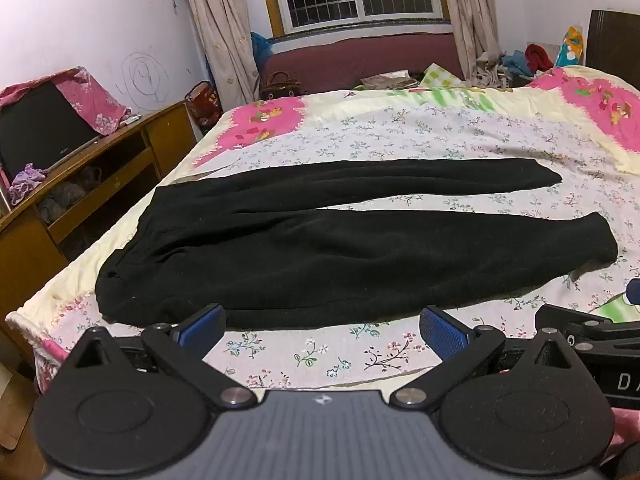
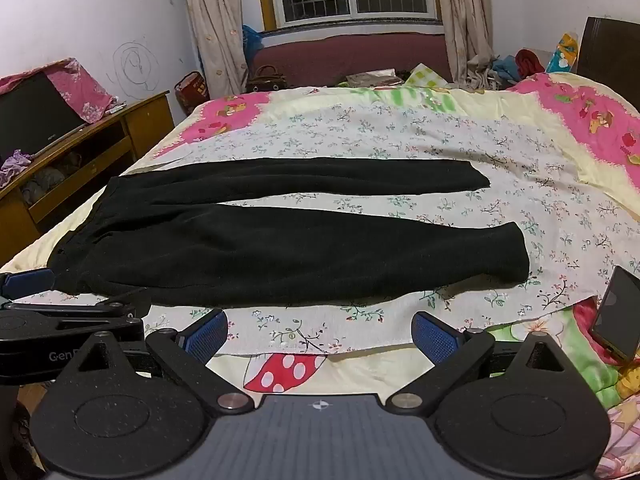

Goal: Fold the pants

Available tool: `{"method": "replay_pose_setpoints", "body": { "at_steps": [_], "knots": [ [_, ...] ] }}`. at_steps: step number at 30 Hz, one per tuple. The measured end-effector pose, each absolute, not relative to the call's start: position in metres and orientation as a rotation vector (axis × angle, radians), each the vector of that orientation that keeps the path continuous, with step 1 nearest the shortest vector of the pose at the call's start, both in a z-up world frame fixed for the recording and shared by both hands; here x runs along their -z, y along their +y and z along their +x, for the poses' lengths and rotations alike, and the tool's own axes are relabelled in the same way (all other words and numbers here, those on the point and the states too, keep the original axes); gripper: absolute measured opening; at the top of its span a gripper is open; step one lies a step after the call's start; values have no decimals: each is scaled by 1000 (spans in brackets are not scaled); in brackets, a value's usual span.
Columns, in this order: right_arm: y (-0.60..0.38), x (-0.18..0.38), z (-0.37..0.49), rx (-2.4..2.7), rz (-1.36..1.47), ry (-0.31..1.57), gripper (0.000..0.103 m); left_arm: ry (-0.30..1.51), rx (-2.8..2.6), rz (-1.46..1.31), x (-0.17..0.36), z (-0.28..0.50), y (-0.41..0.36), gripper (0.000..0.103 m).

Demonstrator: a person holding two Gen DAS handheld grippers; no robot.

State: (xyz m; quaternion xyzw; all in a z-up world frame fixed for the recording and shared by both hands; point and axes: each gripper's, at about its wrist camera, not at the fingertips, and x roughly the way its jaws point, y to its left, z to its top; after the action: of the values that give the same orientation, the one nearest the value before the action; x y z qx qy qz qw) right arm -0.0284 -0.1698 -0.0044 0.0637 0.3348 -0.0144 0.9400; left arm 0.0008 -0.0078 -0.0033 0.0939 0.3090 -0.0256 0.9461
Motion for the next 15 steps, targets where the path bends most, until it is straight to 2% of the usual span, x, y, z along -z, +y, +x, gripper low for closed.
{"method": "replay_pose_setpoints", "body": {
  "at_steps": [15],
  "knots": [
    [-171, 4, -29, 29, 135, 690, 88, 630, 52, 192, 3, 1, -8, 103]
  ]
}}
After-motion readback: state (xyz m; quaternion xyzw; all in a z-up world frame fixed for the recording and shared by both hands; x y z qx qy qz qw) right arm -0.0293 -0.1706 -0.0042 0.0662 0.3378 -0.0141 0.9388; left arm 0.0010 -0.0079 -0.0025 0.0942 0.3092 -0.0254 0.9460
